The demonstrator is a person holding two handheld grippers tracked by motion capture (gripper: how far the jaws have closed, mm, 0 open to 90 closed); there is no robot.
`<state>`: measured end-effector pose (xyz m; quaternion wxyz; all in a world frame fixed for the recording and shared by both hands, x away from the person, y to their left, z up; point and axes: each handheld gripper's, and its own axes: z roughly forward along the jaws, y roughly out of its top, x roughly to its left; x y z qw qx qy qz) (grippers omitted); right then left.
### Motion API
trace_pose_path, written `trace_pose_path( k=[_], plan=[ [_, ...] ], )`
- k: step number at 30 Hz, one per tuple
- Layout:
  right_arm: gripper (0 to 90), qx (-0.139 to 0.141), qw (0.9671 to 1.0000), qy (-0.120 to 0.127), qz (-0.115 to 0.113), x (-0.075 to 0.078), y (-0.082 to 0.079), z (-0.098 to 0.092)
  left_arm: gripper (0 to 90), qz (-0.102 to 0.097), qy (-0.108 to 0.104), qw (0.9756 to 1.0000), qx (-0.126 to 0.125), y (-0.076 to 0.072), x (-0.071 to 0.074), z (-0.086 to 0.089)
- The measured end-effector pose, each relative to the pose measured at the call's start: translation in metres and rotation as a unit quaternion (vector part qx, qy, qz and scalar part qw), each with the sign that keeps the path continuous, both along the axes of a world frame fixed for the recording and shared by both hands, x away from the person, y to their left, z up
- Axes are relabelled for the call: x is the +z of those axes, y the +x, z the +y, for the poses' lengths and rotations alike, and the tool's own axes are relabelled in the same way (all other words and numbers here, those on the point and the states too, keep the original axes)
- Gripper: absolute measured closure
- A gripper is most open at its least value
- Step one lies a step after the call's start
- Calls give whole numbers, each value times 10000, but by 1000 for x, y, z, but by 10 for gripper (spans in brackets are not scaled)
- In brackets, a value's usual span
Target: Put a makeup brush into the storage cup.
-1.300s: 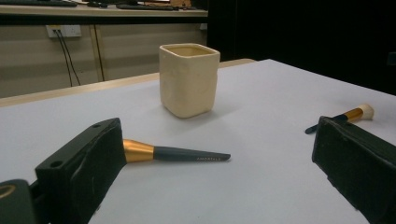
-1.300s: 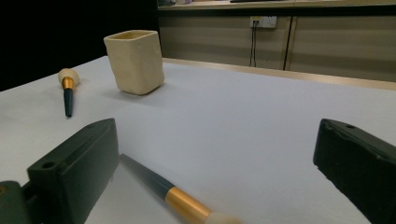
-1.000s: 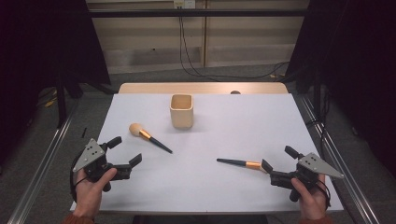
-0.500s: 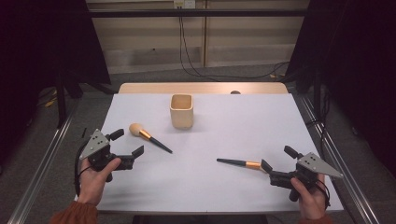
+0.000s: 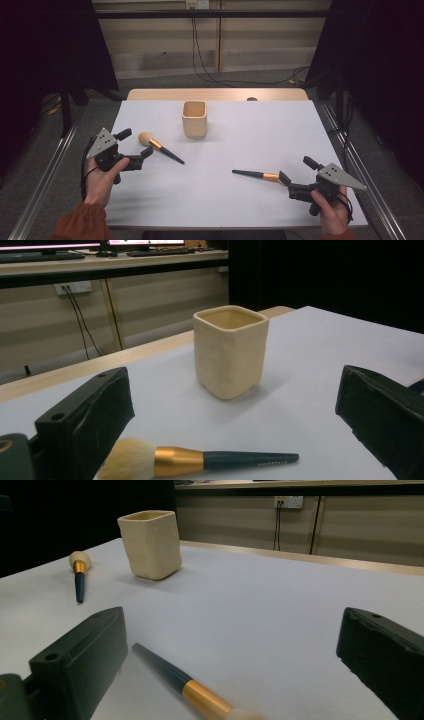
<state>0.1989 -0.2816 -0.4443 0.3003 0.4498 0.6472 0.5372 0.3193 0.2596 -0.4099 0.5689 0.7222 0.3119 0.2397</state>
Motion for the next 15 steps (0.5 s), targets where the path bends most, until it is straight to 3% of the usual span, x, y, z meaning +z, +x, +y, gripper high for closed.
trace_pose_path(
  k=[10,15],
  plan=[
    [0,37,10000,-63,16,-1,1,0,19,6,-70,10000,1,18,0,-2],
    [0,34,10000,-48,23,-1,1,0,19,-33,-102,9998,170,31,-4,-5]
  ],
)
